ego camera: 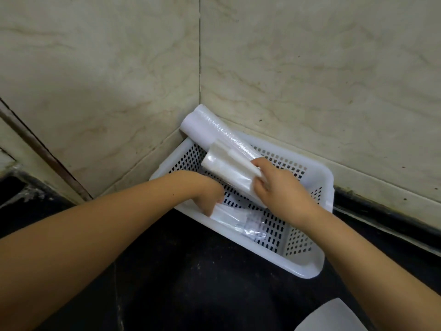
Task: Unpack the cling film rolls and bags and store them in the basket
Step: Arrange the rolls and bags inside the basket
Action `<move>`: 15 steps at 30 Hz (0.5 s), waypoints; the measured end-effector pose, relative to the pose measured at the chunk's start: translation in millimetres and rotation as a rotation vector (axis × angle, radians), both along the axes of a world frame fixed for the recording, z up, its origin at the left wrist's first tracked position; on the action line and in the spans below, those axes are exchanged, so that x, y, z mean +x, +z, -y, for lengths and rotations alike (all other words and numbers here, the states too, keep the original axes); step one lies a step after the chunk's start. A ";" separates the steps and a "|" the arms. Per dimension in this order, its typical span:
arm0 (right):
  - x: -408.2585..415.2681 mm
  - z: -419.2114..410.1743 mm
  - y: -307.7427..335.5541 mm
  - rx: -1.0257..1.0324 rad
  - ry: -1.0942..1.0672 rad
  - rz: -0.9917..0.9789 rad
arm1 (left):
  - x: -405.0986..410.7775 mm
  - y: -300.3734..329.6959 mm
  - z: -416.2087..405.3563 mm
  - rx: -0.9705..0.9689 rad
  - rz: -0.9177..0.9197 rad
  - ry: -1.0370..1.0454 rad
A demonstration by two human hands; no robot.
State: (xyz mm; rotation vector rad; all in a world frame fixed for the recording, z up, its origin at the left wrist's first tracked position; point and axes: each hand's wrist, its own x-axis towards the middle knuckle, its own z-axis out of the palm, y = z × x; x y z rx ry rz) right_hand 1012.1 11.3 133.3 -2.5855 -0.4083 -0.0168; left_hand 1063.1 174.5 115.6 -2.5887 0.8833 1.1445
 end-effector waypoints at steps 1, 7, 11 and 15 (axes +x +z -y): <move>3.3 -5.9 -2.8 -0.001 0.003 0.018 | -0.7 1.7 0.2 -0.009 0.009 -0.004; 15.3 -29.6 -17.4 -0.057 0.086 -0.009 | -4.8 9.6 -17.2 -0.193 -0.037 0.055; 16.0 -37.5 -33.2 -0.045 0.164 -0.275 | -7.1 16.0 -34.7 -0.290 0.073 0.024; 17.1 -38.5 -41.5 0.123 0.087 -0.624 | -5.6 12.0 -37.3 -0.214 0.193 -0.004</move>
